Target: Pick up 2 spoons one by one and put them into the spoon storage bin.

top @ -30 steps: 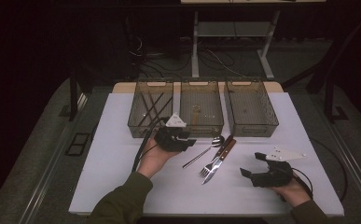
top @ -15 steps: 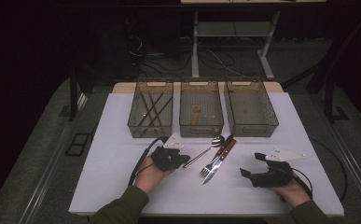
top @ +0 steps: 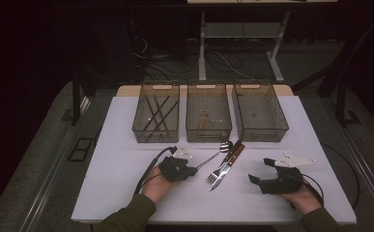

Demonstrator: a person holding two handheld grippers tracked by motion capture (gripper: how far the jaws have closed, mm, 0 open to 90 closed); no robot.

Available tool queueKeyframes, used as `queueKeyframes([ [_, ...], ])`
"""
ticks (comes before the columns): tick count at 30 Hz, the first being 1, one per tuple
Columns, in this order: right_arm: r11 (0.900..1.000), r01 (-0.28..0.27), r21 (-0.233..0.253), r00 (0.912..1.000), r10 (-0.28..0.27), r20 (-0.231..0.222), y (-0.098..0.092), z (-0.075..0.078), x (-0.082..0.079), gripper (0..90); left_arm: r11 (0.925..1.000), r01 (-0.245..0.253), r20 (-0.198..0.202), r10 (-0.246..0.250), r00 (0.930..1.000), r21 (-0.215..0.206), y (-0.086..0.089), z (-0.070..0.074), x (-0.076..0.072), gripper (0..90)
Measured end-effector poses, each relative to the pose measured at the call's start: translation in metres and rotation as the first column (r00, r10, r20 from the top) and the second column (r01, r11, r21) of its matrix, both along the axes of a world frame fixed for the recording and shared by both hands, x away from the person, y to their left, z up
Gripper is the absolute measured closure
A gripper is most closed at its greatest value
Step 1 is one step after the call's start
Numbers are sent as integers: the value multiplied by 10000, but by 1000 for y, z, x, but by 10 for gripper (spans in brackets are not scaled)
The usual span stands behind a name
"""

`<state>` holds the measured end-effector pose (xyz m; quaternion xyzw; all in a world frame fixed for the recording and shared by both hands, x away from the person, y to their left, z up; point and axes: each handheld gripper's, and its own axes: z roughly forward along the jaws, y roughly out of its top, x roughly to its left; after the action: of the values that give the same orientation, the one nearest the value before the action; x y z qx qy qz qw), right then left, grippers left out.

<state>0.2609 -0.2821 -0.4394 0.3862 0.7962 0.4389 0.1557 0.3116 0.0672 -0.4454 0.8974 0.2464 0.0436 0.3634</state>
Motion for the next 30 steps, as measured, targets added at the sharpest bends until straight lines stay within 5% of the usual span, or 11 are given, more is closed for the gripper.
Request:
queueKeyframes([
  [22, 10000, 0, 5, 10000, 0, 9, 0, 0, 0, 135, 9978, -562, 639, 538, 9965, 356, 6, 0, 9, 896],
  [30, 10000, -23, -1, 10000, 23, 29, 0, 0, 0, 135, 9975, -649, 545, 634, 9965, 267, 7, -1, 11, 896],
])
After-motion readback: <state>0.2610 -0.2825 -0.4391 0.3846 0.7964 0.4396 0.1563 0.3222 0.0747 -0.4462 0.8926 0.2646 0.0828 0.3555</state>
